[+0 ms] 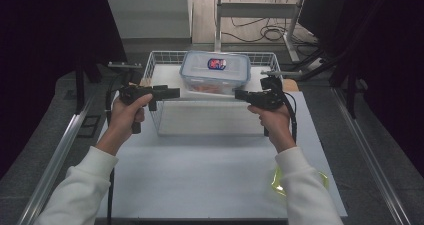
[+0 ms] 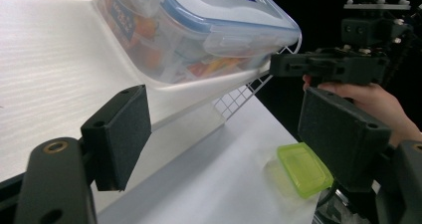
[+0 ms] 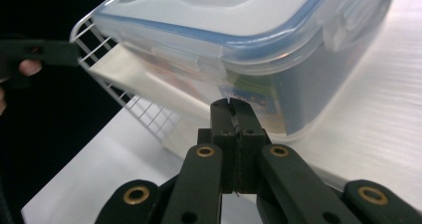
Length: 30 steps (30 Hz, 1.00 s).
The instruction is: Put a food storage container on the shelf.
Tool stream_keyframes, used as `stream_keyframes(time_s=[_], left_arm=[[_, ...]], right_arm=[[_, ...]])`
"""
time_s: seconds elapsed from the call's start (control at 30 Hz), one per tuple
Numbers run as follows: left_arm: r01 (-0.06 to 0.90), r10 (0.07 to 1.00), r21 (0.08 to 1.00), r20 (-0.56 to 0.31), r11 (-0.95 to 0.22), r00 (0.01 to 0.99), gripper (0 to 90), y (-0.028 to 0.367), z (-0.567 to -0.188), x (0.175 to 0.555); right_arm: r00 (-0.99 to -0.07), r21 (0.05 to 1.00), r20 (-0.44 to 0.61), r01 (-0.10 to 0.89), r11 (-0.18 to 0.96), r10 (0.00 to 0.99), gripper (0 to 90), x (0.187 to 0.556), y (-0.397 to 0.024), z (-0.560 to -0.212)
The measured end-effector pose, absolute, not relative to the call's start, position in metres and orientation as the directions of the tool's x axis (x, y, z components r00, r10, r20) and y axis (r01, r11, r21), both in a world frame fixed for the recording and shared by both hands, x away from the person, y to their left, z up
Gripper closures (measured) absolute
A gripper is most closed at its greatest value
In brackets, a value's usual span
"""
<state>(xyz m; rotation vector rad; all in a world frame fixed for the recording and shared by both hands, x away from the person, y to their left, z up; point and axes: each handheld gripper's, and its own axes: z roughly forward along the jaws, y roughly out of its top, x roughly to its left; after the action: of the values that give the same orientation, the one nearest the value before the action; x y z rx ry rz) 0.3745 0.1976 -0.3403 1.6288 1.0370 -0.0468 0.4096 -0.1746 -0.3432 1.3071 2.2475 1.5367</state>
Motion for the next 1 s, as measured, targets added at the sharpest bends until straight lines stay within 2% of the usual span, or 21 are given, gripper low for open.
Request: stream_keyframes(time_s=[0.73, 1.0], left_arm=[[0.633, 0.595, 0.773, -0.524, 0.033, 0.609, 19.6, 0.202, -0.345, 0.367], [0.629, 0.595, 0.777, -0.515, 0.021, 0.617, 19.7, 0.199, -0.349, 0.360]], right_arm=[[-0.578, 0.811, 0.371, 0.583, 0.050, 0.726, 89.1, 0.421, -0.178, -0.349], [-0.607, 0.823, 0.367, 0.565, 0.059, 0.705, 89.1, 0.409, -0.182, -0.346]])
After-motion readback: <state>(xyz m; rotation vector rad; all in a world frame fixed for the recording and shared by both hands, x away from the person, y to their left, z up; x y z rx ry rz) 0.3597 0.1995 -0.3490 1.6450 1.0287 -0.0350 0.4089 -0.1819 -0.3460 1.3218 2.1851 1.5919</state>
